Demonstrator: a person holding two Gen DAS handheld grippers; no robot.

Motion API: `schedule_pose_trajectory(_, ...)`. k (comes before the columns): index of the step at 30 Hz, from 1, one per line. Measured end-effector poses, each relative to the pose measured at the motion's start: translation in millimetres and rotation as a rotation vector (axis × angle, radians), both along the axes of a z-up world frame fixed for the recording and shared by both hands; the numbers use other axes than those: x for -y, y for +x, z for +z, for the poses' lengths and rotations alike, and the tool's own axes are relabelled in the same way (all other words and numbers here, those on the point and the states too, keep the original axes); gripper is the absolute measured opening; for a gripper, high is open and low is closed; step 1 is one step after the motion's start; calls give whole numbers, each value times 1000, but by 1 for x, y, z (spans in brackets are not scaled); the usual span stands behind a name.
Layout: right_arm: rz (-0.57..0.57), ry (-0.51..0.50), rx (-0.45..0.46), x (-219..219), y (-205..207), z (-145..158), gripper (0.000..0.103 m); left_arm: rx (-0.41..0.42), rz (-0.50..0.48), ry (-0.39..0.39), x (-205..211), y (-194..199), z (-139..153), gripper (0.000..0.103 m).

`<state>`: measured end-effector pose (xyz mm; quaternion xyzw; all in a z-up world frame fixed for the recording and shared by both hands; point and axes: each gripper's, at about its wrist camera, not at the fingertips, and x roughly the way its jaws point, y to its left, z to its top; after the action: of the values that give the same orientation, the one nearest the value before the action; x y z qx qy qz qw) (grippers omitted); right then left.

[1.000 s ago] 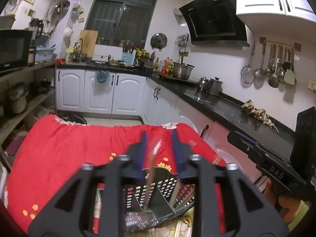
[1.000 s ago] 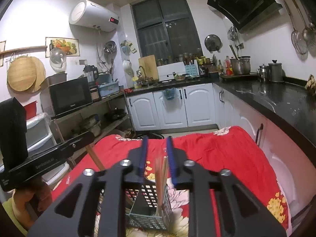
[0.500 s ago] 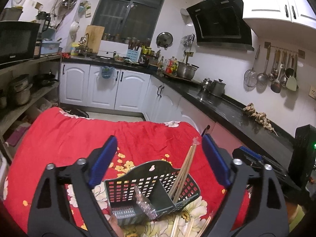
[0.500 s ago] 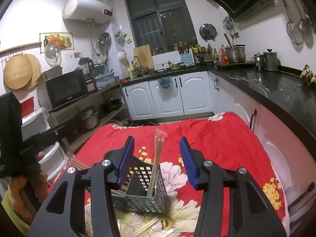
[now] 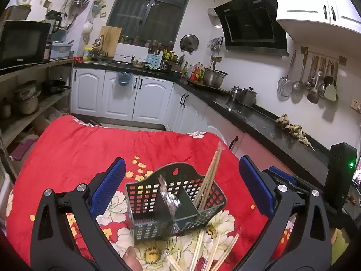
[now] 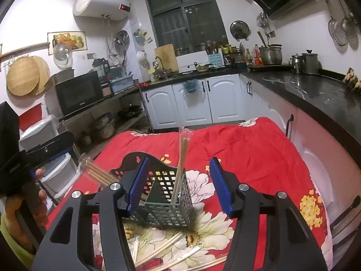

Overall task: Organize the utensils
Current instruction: 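Move both open tools back down to the chopstick pile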

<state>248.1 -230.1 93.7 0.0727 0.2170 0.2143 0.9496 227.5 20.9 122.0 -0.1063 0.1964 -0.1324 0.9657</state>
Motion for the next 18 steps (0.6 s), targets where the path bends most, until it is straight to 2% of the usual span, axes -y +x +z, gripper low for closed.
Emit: schedule_pose_trajectory(18,40,-51,-12,-4,-24,-15,55,-23,20,-20,-7,-36,-22,92)
